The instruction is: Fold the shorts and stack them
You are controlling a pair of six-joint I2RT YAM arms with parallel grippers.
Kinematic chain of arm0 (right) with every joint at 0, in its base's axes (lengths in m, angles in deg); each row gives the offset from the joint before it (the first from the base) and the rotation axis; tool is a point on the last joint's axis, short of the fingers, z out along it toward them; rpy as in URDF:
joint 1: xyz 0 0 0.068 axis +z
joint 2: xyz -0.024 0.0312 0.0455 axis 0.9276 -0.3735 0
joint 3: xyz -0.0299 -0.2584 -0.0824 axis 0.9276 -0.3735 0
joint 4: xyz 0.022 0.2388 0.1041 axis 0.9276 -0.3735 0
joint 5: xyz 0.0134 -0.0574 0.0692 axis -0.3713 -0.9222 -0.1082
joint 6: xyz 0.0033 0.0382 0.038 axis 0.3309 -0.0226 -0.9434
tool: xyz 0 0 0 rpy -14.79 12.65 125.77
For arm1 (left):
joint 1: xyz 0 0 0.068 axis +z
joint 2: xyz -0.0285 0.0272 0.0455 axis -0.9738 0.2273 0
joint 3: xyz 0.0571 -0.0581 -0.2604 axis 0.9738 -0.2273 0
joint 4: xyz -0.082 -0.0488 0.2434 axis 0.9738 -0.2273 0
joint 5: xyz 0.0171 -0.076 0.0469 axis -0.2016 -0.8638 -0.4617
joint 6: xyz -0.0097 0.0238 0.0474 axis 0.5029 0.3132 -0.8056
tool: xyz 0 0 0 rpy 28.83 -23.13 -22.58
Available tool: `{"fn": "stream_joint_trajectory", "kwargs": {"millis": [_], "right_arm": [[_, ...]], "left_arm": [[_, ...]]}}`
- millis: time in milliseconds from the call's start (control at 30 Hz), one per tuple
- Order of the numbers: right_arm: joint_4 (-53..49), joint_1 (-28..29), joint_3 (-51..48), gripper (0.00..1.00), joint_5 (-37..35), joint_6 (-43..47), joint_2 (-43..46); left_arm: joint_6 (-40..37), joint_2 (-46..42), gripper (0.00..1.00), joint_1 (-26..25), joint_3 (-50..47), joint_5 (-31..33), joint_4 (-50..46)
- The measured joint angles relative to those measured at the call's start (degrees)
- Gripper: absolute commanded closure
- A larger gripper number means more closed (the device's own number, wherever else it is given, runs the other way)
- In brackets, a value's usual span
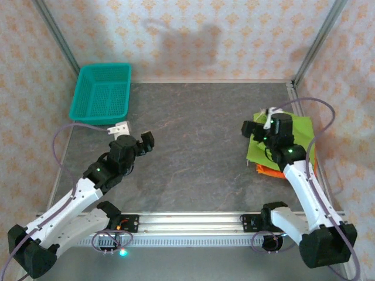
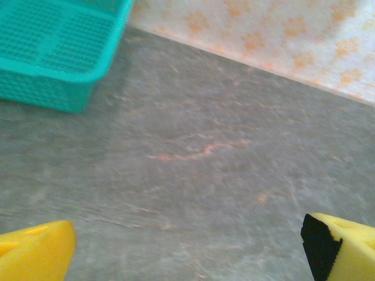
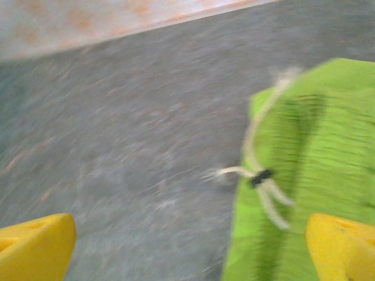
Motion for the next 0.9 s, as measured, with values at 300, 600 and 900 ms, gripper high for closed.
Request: {"fn": "stream_joint_trajectory", "kwargs": {"millis": [300,600,900], "right_arm": [[12.17,-16.20,-6.67,0.00,-7.61,-8.37,-6.99],[21.73,-16.50,-11.76,0.01,-9.99,-7.13,-16.06],[34.69,-16.48,-12.55,0.01,-0.02,-2.12,-24.92]], "left_arm": [[-7.48,-0.44,0.00,3.17,-2.71,14.82,1.53],[-13.70,1.49,0.00,9.55,-11.91,22.08,13.53],[-17.62,7.10,0.00,14.10,-17.14,22.53,27.28]]}}
